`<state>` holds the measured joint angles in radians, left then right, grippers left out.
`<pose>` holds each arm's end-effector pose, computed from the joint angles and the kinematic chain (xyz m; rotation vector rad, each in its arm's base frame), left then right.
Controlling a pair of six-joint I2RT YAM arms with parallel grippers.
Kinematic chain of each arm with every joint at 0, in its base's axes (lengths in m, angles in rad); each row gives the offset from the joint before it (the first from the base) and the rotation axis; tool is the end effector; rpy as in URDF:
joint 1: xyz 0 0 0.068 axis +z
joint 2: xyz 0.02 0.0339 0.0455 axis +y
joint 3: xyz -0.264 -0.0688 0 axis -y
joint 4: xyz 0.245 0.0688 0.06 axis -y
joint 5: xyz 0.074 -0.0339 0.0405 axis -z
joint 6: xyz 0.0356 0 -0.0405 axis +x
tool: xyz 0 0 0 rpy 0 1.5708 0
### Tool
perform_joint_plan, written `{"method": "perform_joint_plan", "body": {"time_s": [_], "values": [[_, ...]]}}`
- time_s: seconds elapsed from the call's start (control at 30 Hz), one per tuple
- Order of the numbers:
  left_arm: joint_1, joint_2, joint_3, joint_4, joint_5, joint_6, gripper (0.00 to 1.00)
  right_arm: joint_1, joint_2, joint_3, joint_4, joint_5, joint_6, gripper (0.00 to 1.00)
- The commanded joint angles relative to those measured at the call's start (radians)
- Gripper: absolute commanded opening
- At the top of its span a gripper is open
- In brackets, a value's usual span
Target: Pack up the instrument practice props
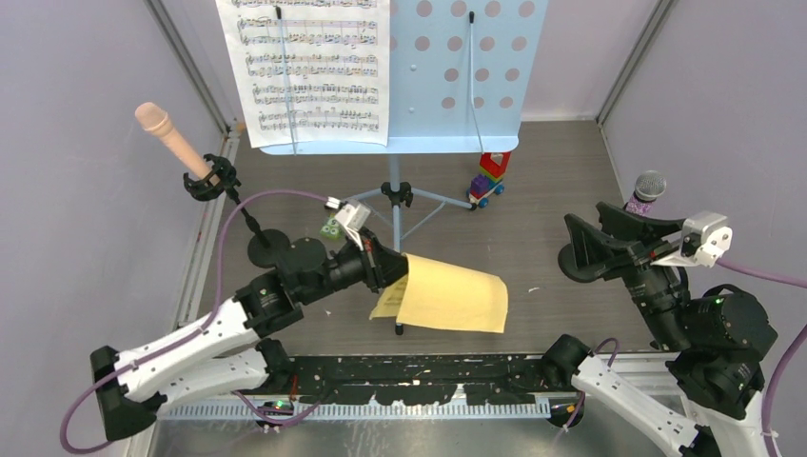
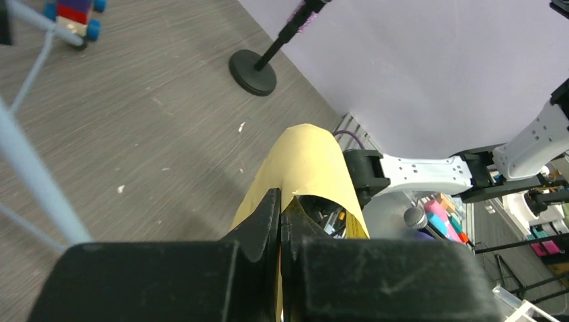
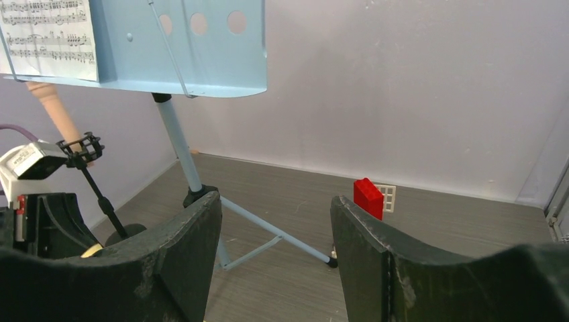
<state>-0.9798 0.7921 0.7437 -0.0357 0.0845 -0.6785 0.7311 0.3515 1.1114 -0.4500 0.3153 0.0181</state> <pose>0.1041 -0.1605 0.3403 0.3453 1.8006 -1.2941 0.0156 -0.0008 0.4495 -0.1825 1.2764 0.4453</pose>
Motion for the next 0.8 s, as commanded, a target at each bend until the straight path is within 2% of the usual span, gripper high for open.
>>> {"method": "perform_joint_plan", "body": {"time_s": [0.0, 0.2, 0.53, 0.63, 0.77], "values": [[-0.093, 0.071, 0.014, 0.226, -0.124, 0.038, 0.0, 0.0, -0.024, -0.007, -0.008, 0.036, 0.009, 0.65], [-0.166, 0.291, 0.102, 0.331, -0.166, 0.067, 0.0, 0.0, -0.057, -0.02, -0.041, 0.049, 0.031, 0.65], [-0.207, 0.645, 0.186, 0.574, -0.316, 0.02, 0.0, 0.0, -0.114, -0.013, -0.096, 0.106, 0.04, 0.66], [-0.206, 0.744, 0.234, 0.644, -0.298, -0.01, 0.0, 0.001, -0.114, -0.006, -0.111, 0.109, 0.038, 0.65], [-0.208, 0.869, 0.32, 0.654, -0.291, -0.049, 0.0, 0.0, -0.113, 0.0, -0.127, 0.118, 0.031, 0.65]]}}
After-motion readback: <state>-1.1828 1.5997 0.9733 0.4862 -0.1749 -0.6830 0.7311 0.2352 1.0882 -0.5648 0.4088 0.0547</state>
